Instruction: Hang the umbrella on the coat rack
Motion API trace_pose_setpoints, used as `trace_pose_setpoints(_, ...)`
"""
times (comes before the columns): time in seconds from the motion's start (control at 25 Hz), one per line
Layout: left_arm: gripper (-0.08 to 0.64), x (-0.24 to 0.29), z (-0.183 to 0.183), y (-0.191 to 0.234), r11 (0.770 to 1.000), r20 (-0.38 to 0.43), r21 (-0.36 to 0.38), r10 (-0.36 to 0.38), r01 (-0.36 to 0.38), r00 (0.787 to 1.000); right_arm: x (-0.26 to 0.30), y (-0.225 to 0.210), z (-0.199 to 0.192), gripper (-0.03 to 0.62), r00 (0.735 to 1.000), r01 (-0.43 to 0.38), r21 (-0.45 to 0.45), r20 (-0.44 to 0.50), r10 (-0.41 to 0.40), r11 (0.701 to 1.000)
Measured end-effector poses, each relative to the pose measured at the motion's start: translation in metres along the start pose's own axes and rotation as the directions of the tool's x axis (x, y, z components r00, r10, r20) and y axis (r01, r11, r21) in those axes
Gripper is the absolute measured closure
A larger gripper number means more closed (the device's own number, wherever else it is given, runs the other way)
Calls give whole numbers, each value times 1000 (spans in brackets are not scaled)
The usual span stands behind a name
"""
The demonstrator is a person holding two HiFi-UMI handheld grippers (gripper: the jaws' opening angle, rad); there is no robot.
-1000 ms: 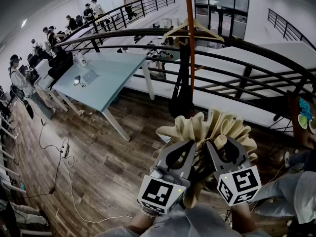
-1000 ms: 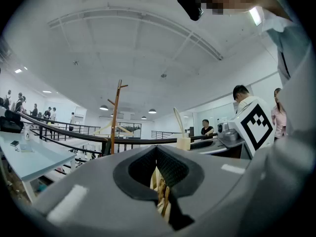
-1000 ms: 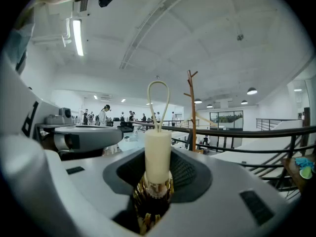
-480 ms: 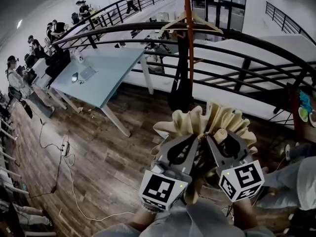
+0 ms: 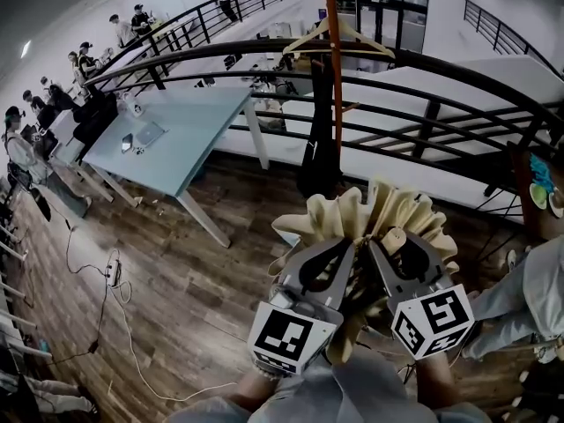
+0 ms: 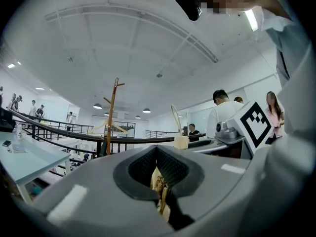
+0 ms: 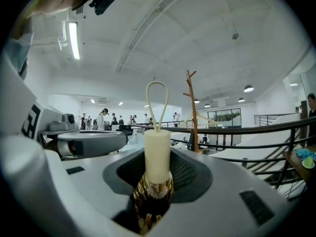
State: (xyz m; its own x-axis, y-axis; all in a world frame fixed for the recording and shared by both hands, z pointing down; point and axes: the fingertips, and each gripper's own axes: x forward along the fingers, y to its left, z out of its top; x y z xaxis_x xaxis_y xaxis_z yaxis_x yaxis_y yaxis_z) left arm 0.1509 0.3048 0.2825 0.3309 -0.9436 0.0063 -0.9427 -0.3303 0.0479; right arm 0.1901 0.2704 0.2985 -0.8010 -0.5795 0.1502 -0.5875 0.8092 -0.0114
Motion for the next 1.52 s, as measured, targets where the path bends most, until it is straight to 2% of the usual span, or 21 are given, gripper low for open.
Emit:
trace_pose_setpoints(0.52,554,-19,-10,21,998,-5,7,-57,57,998,11,28,-7,456,999,42,17,-3,-42,999)
trace_pose_setpoints(0.72,554,-25,-11,21,998,-20,-16,-54,53,998,10,34,-7,456,999,38,18,-14,-37,999)
trace_pose_setpoints(1.04,554,-11,-17,36,999,-7,18,-31,31,999,31,25,-9,456,1000,-8,20,-20,8,1000)
trace_pose_setpoints(1.16,554,-2,-19,41,1000,-18,8,-11,11,1000,42,19,-9,456,999,-31,18,-18,31,999)
trace_pose_setpoints(1.24,554,7,-19,46,1000,-14,23,-5,5,1000,50,13,-9,456,999,-44,20,-17,45,999)
trace_pose_setpoints(1.36,554,20,-13,51,1000,-18,-6,22,-22,1000,59,0,-4,456,998,-59,20,-19,60,998)
trace_pose_setpoints(1.52,554,39,-9,62,999,-6,18,31,-31,1000,73,-15,3,456,997,-72,17,-16,73,997)
